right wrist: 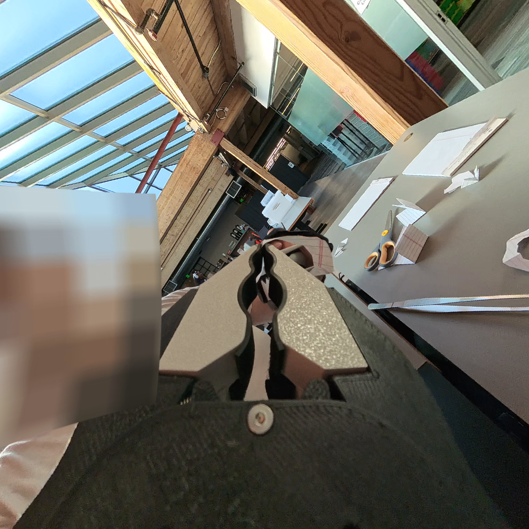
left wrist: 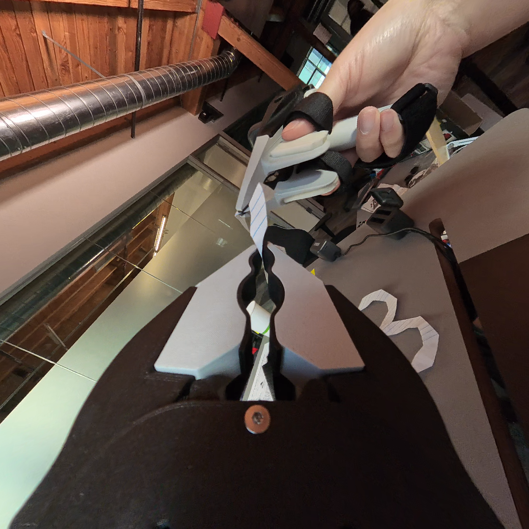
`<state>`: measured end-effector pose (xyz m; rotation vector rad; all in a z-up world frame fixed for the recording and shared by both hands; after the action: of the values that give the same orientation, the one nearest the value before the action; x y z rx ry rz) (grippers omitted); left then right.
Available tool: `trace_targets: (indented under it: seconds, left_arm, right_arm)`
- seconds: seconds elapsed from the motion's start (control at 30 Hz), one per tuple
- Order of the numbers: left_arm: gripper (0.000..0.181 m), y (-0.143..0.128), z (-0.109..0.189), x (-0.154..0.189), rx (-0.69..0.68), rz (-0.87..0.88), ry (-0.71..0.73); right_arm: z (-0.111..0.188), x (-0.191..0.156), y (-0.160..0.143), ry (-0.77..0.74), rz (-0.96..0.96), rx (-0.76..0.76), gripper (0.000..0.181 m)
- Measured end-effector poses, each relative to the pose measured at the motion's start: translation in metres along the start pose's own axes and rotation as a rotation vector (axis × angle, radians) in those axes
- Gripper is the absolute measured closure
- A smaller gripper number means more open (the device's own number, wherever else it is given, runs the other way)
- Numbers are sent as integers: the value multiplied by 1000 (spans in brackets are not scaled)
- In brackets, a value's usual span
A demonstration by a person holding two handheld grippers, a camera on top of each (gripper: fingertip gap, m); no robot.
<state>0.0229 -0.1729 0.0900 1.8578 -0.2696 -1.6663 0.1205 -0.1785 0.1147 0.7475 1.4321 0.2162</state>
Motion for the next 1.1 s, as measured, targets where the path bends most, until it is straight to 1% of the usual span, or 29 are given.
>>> trace_targets:
  seconds: [0.03,0.2,0.3,0.37,0.43,0.5,0.53,0.57,0.6,0.63,0.67,0.7,0.77,0.83,0.87,0.9,0.97,1.03,1.1]
  left_arm:
    - [181,-1,-2,-1,-6,2,4]
    - [181,-9,-5,-10,-29,51,30]
    - [178,-13,-3,-14,-40,133,4]
    - [181,-16,-2,-21,-33,190,8]
    - [181,-20,0,-27,-33,202,37]
    - [181,-25,0,-30,-52,201,32]
    - [180,-26,0,-29,-50,193,18]
    - [171,-25,1,-26,-44,190,-17]
    - [161,-25,2,-22,-44,210,-77]
    - [150,-24,5,-16,-44,266,-167]
    - [141,-22,10,-11,-32,357,-286]
    - [137,-20,17,-11,6,473,-405]
    - [141,-20,29,-29,142,719,-567]
    - [140,-22,27,-58,291,959,-729]
    - [134,-22,21,-71,354,1058,-827]
    - [130,-22,12,-78,383,1111,-919]
    - [122,-20,-8,-72,340,1090,-1097]
    - [122,-17,-23,-54,267,1052,-1246]
    - [129,-19,-34,-35,181,1051,-1341]
  right_arm:
    - [1,1,3,8,-2,0,181]
    - [4,5,17,24,39,-43,181]
    - [3,7,23,44,71,-63,181]
    - [2,12,27,49,71,-76,181]
    - [1,12,29,75,75,-103,181]
    - [1,15,33,41,90,-113,181]
    - [0,15,35,40,96,-122,181]
    - [-1,14,35,58,99,-148,181]
    - [-3,13,35,70,105,-177,181]
    - [-3,11,36,81,119,-203,181]
    - [-3,8,37,100,142,-236,181]
    - [-2,3,36,127,176,-298,181]
    - [-1,-8,27,176,279,-471,181]
    - [-2,-11,15,160,385,-657,181]
    - [-4,-13,11,168,429,-733,181]
    - [-7,-16,8,189,458,-787,181]
    - [-14,-19,8,198,479,-851,181]
    - [-18,-19,9,193,495,-891,181]
    - [-17,-17,8,164,526,-919,181]
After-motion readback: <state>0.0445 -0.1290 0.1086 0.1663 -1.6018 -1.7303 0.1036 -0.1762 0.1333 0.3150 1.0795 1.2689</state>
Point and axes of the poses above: each gripper's, where its closed fingertips meet, z back along the fingers, y out of its top, x = y × z across the jaws, the point moved 5 cm from there along z, back along the fingers, and after that the axes turned 12 degrees about -x, right-handed, at the moved point
